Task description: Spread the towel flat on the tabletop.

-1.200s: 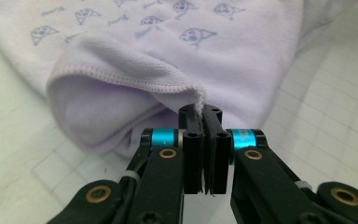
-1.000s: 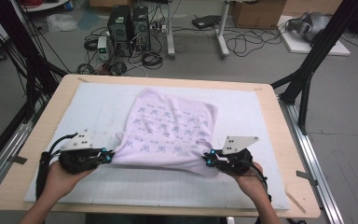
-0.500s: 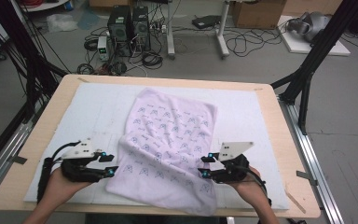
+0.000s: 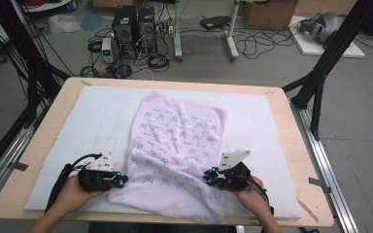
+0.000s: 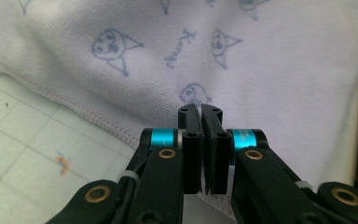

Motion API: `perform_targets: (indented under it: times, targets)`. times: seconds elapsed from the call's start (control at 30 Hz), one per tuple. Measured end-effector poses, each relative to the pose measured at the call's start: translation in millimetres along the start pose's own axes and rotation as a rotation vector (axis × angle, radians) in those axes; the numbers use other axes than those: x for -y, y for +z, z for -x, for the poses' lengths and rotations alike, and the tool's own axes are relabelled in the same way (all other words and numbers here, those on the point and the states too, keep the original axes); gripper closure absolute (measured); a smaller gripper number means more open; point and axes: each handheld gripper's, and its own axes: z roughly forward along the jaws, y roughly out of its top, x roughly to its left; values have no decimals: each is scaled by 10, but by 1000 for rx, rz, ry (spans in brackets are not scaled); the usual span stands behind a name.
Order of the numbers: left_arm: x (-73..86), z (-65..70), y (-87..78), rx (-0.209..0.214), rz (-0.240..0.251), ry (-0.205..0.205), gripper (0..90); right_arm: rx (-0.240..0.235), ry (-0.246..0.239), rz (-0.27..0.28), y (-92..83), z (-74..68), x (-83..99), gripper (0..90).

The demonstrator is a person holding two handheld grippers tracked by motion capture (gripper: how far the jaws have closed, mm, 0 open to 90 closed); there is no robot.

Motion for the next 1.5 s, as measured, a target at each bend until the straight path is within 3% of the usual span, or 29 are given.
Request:
perform_targets:
  times: [0.07,0.13,0.17,0.23,0.3,0.37,0.47,0.57,0.63,0.7,0.77,0.83,1.0,1.13,1.2,1.27,1.37,1.43,1.5]
  targets:
    - [36,65,-105,-11,-11,26,868,7,-5,8,-53,-55,3,798]
    - [75,121,-185,-5,4,17,863,44,1,31,-124,-88,2,685]
    - [86,135,-218,-11,11,23,852,49,8,60,-173,-106,-5,676]
    - [96,133,-248,-23,33,23,723,29,-5,128,-256,-152,-33,639]
    - [89,99,-226,-27,48,9,641,-7,-33,152,-266,-215,-75,615]
    - [67,58,-166,-23,53,9,599,-49,-53,129,-185,-262,-100,572]
    - [10,-2,-28,-16,35,39,573,-89,-80,52,22,-282,-81,543]
    - [-15,-52,146,20,6,36,576,-116,-66,5,210,-258,-26,578]
    - [-1,-58,196,23,21,40,652,-107,-71,-3,262,-254,-5,650]
    - [-11,-67,184,26,6,18,815,-109,-62,-5,246,-236,-6,749]
    - [-43,-13,159,9,-35,51,848,-109,-61,-9,233,-233,-7,806]
    - [-45,54,101,22,-60,76,853,-113,-73,-16,213,-249,-21,824]
    - [33,268,-243,45,8,90,854,-145,-84,28,59,-373,-49,829]
    - [34,485,-438,84,76,128,822,-150,-137,12,-74,-557,-125,834]
    - [27,530,-471,83,83,139,748,-212,-150,17,-142,-629,-153,818]
    - [26,515,-451,71,92,134,678,-257,-163,65,-229,-681,-165,741]
    - [21,388,-325,45,94,101,623,-204,-131,92,-309,-618,-153,682]
    - [6,267,-201,20,69,90,596,-153,-107,73,-276,-519,-122,620]
    - [-7,156,-62,-3,51,67,586,-140,-80,51,-197,-441,-79,593]
